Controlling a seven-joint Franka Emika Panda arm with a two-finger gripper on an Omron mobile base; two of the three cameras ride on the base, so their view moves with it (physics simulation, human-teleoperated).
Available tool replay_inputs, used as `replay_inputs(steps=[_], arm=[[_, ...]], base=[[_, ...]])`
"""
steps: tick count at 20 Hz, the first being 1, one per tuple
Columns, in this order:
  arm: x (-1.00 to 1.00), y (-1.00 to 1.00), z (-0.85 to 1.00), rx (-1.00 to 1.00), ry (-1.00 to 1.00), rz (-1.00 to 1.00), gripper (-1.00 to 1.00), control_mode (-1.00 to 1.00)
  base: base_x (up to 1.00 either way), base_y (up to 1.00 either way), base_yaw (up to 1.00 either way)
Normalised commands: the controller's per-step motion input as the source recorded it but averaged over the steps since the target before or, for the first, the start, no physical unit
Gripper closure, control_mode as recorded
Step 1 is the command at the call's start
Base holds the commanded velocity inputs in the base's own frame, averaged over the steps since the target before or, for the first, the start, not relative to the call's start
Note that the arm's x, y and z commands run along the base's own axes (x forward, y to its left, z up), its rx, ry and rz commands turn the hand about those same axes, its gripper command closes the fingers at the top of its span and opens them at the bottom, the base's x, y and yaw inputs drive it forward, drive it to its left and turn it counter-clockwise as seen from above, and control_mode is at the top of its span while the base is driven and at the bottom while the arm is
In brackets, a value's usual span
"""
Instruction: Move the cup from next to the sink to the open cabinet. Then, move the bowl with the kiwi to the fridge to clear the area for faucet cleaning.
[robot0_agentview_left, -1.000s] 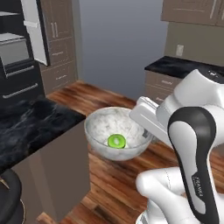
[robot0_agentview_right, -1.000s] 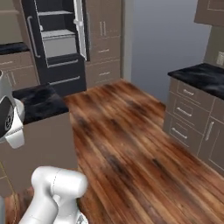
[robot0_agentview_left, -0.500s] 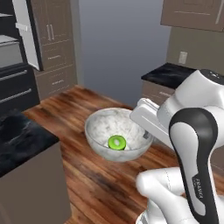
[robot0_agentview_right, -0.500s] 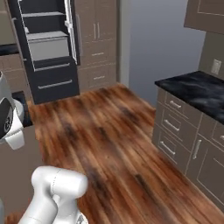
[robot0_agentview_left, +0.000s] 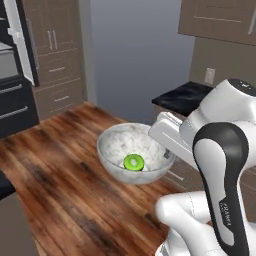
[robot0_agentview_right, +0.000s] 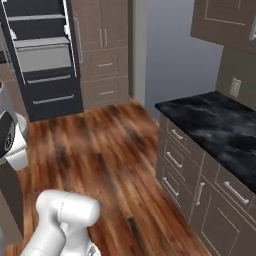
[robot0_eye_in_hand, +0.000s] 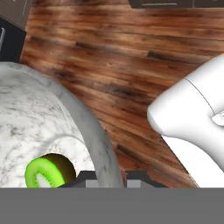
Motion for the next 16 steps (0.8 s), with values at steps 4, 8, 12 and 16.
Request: replay_inputs(steps=[4, 8, 12, 16], arm=[[0.00, 0.00, 0.00, 0.00, 0.00, 0.00, 1.00, 1.00], [0.00, 0.00, 0.00, 0.00, 0.00, 0.00, 1.00, 1.00], [0.00, 0.00, 0.00, 0.00, 0.00, 0.00, 1.00, 1.00], [0.00, 0.00, 0.00, 0.00, 0.00, 0.00, 1.00, 1.00]], base=[[1.00, -0.44, 0.31], [1.00, -0.22, 0.31], [1.00, -0.13, 0.17], [1.00, 0.00, 0.07]])
